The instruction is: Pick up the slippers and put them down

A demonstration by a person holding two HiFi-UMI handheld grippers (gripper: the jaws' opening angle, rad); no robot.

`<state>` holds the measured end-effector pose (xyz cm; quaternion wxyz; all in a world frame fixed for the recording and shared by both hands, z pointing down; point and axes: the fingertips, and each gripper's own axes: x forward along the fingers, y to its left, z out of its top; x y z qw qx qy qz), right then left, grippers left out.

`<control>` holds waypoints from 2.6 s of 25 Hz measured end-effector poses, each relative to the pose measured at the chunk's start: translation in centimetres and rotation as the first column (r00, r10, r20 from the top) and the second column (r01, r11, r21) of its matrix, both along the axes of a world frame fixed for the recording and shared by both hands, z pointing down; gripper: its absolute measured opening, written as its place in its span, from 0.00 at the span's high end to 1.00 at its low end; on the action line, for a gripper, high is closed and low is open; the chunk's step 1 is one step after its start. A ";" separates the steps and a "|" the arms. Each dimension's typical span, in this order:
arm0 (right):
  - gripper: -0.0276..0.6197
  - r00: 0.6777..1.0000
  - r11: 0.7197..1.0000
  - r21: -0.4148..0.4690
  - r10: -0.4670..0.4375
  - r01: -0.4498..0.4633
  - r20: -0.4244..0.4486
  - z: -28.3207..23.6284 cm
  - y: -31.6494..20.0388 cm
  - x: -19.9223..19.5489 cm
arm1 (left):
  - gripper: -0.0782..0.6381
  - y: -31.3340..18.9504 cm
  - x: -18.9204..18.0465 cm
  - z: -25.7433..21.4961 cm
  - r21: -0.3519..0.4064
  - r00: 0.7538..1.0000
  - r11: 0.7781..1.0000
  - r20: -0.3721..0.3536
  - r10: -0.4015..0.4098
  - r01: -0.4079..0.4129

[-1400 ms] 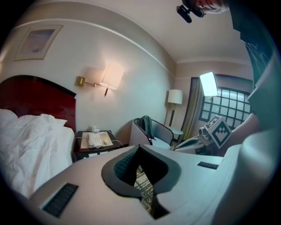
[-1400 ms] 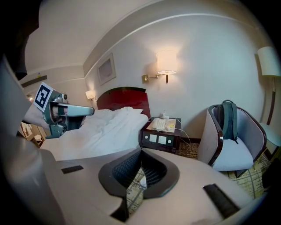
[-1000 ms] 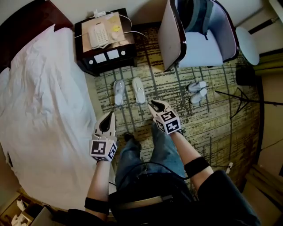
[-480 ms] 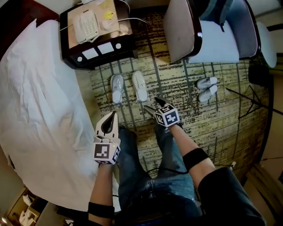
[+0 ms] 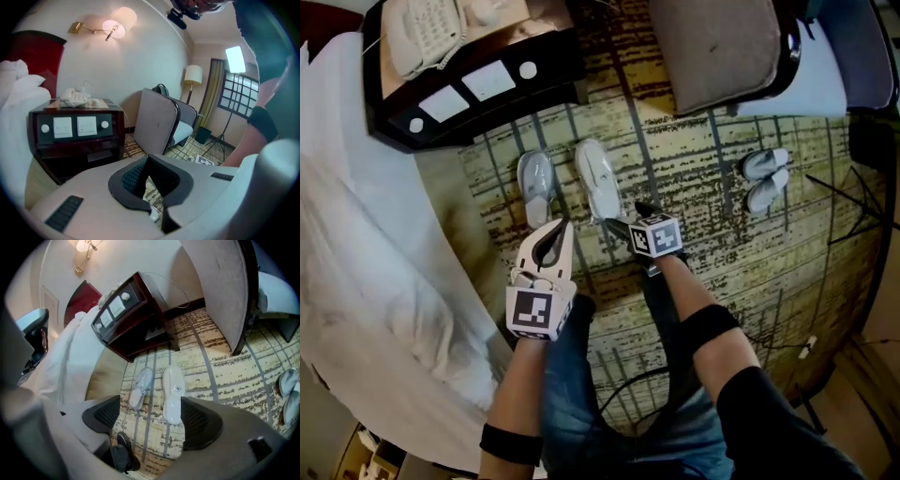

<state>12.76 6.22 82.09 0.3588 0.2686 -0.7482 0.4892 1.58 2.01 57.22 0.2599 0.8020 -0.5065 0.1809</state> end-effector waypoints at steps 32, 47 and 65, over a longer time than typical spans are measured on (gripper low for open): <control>0.70 0.975 0.989 -0.097 0.125 -0.108 0.186 26.8 1.6 -1.6 | 0.89 0.3 1.7 33.5 -0.057 0.988 0.986 0.020 0.155 -0.154; 0.73 0.963 0.999 -0.030 0.029 -0.022 0.267 17.0 -0.2 -3.6 | 0.89 -1.2 -2.6 30.9 -0.047 0.999 0.998 0.029 0.047 -0.045; 0.72 0.946 0.980 0.167 0.052 -0.110 0.319 12.6 -18.6 -16.3 | 0.89 -8.4 -11.8 29.4 0.075 0.991 0.995 0.112 -0.069 0.061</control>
